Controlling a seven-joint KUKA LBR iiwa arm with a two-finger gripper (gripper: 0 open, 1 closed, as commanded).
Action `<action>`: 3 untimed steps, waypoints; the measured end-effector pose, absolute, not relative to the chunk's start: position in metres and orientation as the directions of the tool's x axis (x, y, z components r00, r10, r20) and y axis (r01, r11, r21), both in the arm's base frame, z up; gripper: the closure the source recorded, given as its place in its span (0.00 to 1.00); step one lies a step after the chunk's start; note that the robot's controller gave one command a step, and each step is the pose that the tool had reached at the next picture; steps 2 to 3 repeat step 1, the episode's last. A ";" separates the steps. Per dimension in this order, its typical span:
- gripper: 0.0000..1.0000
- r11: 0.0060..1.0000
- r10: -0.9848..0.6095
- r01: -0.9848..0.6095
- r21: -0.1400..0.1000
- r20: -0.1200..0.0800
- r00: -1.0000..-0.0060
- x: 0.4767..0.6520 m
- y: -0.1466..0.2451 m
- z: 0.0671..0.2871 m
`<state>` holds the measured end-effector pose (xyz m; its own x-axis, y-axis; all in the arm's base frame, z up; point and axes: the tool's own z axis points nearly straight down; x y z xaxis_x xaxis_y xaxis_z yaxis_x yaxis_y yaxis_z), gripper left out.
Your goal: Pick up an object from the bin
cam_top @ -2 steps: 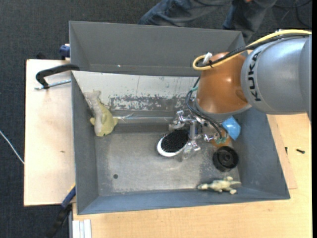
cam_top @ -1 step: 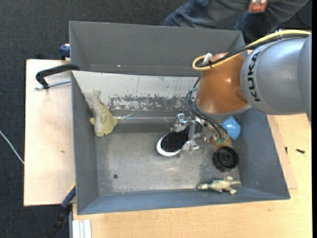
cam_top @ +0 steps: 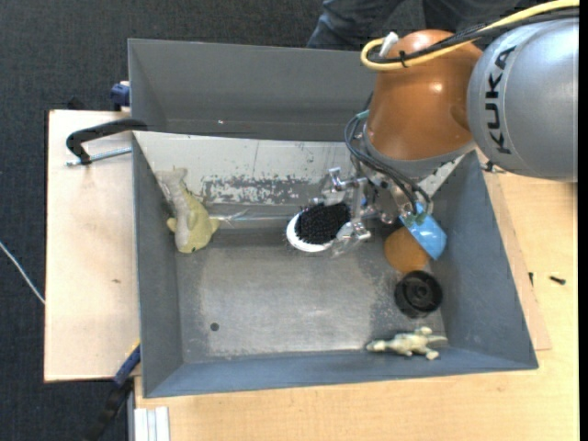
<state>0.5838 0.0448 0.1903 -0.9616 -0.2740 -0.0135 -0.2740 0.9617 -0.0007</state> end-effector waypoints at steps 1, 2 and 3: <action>1.00 0.955 -0.297 -0.297 -0.003 -0.014 -0.955 0.574 0.033 0.313; 1.00 0.955 -0.297 -0.297 -0.003 -0.014 -0.955 0.574 0.033 0.313; 1.00 0.955 -0.297 -0.297 -0.003 -0.014 -0.955 0.574 0.033 0.313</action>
Offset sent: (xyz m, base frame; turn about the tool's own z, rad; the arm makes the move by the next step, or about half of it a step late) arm -0.0119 -0.0127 0.1167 -0.0252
